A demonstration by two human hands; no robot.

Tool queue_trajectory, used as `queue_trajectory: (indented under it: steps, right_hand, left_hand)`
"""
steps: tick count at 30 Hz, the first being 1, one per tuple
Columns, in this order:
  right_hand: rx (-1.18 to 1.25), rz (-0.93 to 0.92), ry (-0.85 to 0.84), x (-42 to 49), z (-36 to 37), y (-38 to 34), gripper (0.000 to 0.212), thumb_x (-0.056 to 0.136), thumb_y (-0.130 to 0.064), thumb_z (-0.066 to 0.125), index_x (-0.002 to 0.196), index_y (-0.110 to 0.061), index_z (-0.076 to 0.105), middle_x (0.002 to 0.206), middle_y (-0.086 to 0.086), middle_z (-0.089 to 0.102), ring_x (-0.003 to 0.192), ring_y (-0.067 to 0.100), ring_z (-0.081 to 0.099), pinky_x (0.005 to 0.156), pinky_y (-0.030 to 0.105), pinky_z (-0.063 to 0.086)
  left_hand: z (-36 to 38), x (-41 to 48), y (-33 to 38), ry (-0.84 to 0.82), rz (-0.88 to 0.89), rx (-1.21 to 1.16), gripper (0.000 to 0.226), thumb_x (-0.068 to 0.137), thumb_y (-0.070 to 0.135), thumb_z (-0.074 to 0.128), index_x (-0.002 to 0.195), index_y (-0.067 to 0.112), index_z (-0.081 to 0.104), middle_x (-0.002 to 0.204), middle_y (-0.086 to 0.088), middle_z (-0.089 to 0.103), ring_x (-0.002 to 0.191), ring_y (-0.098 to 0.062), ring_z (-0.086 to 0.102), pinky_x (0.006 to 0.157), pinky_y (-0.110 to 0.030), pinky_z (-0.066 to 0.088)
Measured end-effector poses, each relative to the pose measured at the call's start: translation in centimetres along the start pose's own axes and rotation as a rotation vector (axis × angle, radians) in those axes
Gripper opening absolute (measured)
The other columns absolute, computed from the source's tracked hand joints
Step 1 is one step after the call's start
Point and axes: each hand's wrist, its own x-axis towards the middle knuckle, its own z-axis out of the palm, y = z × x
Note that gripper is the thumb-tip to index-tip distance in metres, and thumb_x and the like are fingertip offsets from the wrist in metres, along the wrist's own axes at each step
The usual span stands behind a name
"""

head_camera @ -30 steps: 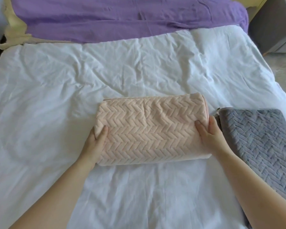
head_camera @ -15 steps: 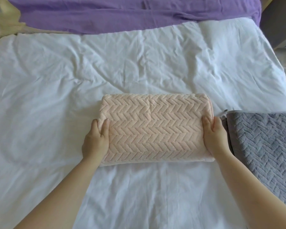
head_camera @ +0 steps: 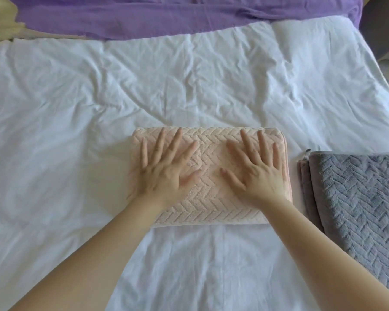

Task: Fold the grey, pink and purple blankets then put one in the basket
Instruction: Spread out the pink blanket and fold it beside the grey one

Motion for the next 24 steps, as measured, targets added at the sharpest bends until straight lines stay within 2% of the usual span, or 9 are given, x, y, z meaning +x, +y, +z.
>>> queue_trajectory:
  steps: [1, 3, 7, 14, 19, 22, 24]
  right_hand:
    - [-0.002, 0.017, -0.036, 0.5, 0.5, 0.3, 0.068, 0.088, -0.077, 0.014, 0.148, -0.048, -0.004, 0.159, -0.016, -0.013, 0.145, 0.017, -0.023, 0.116, 0.048, -0.013]
    - [-0.035, 0.049, -0.076, 1.1, 1.5, 1.3, 0.072, 0.086, -0.079, 0.011, 0.147, -0.048, -0.010, 0.159, -0.013, -0.015, 0.144, 0.017, -0.026, 0.117, 0.050, -0.010]
    - [-0.065, 0.072, -0.139, 1.5, 3.6, 1.9, 0.075, 0.084, -0.081, 0.008, 0.146, -0.046, -0.015, 0.159, -0.009, -0.017, 0.143, 0.020, -0.027, 0.118, 0.049, -0.009]
    - [-0.098, 0.106, -0.172, 1.8, 6.2, 2.3, 0.076, 0.082, -0.081, 0.003, 0.146, -0.045, -0.018, 0.158, -0.008, -0.019, 0.145, 0.022, -0.024, 0.118, 0.048, -0.008]
    - [-0.113, 0.119, -0.191, 2.1, 7.1, 2.5, 0.077, 0.080, -0.083, -0.001, 0.143, -0.045, -0.023, 0.155, -0.011, -0.026, 0.142, 0.020, -0.029, 0.117, 0.046, -0.012]
    - [-0.074, 0.119, -0.190, 2.1, 6.1, 2.4, 0.077, 0.078, -0.084, -0.002, 0.142, -0.048, -0.024, 0.156, -0.013, -0.024, 0.141, 0.017, -0.032, 0.116, 0.045, -0.014]
    - [-0.020, 0.101, -0.165, 1.8, 4.8, 2.3, 0.076, 0.080, -0.084, 0.003, 0.143, -0.049, -0.021, 0.156, -0.015, -0.022, 0.141, 0.014, -0.032, 0.116, 0.044, -0.015]
  left_hand:
    - [0.9, 0.4, -0.2, -0.078, -0.030, 0.043, 0.069, 0.087, 0.077, 0.008, 0.148, 0.046, -0.002, 0.161, 0.007, -0.007, 0.147, -0.028, -0.012, 0.112, -0.060, -0.012]
    - [2.8, 0.7, -1.0, -0.141, -0.078, 0.109, 0.073, 0.081, 0.082, -0.001, 0.145, 0.049, -0.015, 0.159, 0.010, -0.017, 0.145, -0.029, -0.021, 0.109, -0.065, -0.013]
    - [5.1, 1.0, -1.6, -0.163, -0.094, 0.156, 0.075, 0.081, 0.081, -0.001, 0.146, 0.046, -0.013, 0.160, 0.008, -0.015, 0.146, -0.031, -0.017, 0.107, -0.071, -0.001]
    - [7.3, 1.1, -1.9, -0.159, -0.077, 0.161, 0.076, 0.082, 0.080, 0.005, 0.148, 0.044, -0.010, 0.161, 0.008, -0.011, 0.147, -0.031, -0.008, 0.107, -0.071, 0.001]
    - [7.9, 1.3, -1.9, -0.198, -0.094, 0.152, 0.076, 0.080, 0.080, 0.000, 0.146, 0.045, -0.016, 0.160, 0.008, -0.015, 0.146, -0.030, -0.013, 0.108, -0.070, -0.003]
    - [6.9, 1.6, -1.7, -0.229, -0.105, 0.179, 0.076, 0.076, 0.081, -0.010, 0.142, 0.047, -0.025, 0.156, 0.011, -0.028, 0.143, -0.027, -0.025, 0.107, -0.069, -0.008]
    - [5.8, 1.4, -1.7, -0.193, -0.084, 0.159, 0.075, 0.076, 0.083, -0.008, 0.140, 0.049, -0.026, 0.153, 0.013, -0.032, 0.142, -0.024, -0.028, 0.107, -0.067, -0.014]
